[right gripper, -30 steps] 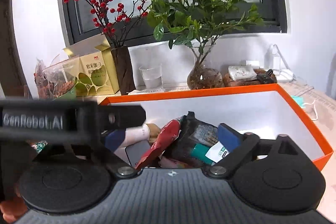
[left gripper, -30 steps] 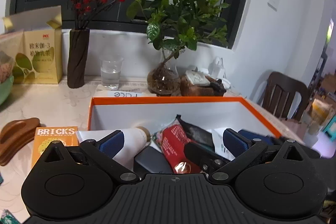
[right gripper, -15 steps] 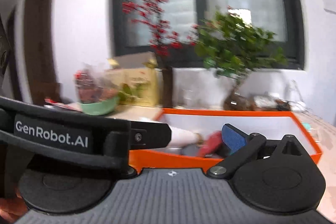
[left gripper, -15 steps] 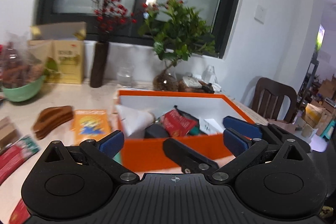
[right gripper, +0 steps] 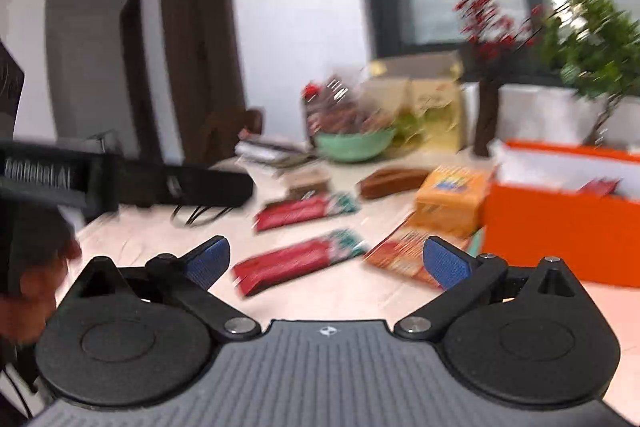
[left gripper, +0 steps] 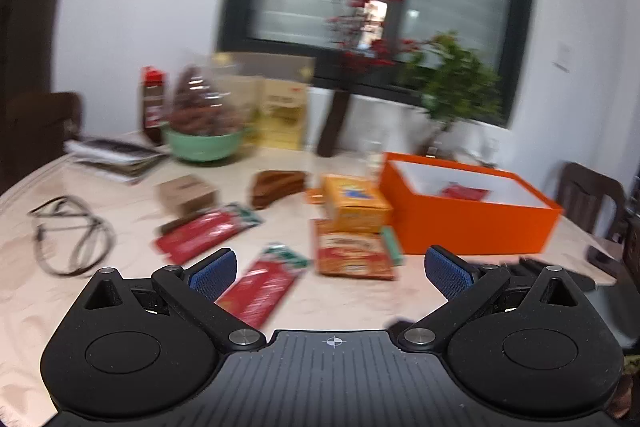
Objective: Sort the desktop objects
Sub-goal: 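Move the left gripper back to the table while the right gripper grasps the silver-pink vial, then grasp the floral-topped red packet with the left gripper while the right gripper lifts the vial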
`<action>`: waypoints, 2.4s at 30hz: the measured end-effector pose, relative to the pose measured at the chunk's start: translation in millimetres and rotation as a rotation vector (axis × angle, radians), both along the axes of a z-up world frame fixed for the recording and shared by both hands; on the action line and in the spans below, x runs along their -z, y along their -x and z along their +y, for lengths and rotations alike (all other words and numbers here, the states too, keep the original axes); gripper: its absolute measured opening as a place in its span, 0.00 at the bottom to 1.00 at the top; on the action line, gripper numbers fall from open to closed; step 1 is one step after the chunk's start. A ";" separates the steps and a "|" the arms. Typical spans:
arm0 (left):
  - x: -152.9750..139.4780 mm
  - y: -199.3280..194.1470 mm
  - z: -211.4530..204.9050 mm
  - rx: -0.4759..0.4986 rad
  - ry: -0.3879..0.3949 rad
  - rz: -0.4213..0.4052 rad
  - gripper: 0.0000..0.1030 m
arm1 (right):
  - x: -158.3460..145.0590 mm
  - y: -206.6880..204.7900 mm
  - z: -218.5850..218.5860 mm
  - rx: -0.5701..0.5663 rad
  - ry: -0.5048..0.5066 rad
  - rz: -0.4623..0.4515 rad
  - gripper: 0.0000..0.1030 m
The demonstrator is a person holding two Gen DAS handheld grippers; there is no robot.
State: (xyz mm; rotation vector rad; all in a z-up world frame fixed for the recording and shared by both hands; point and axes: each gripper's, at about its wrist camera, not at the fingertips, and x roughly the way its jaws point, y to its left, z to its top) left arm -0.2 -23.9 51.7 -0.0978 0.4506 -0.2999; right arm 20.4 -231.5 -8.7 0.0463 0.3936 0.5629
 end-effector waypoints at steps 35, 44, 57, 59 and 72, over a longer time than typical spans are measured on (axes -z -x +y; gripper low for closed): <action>65.4 -96.7 67.3 -0.067 0.036 0.157 0.98 | 45.7 -6.0 94.1 -0.314 0.256 0.140 0.23; 90.0 -146.3 4.6 0.027 -0.156 0.254 0.82 | 45.7 -28.6 21.0 -0.117 0.233 0.169 0.23; 92.1 -140.9 -31.4 0.063 -0.304 0.223 0.45 | 39.8 -41.9 -16.7 -0.022 0.175 0.160 0.23; 90.0 -140.3 -28.3 0.054 -0.271 0.230 0.39 | 38.6 -41.5 -18.6 -0.019 0.172 0.157 0.23; 29.4 -116.5 -36.2 0.107 -0.039 0.154 0.37 | 13.0 -34.9 -44.0 0.024 0.136 0.090 0.23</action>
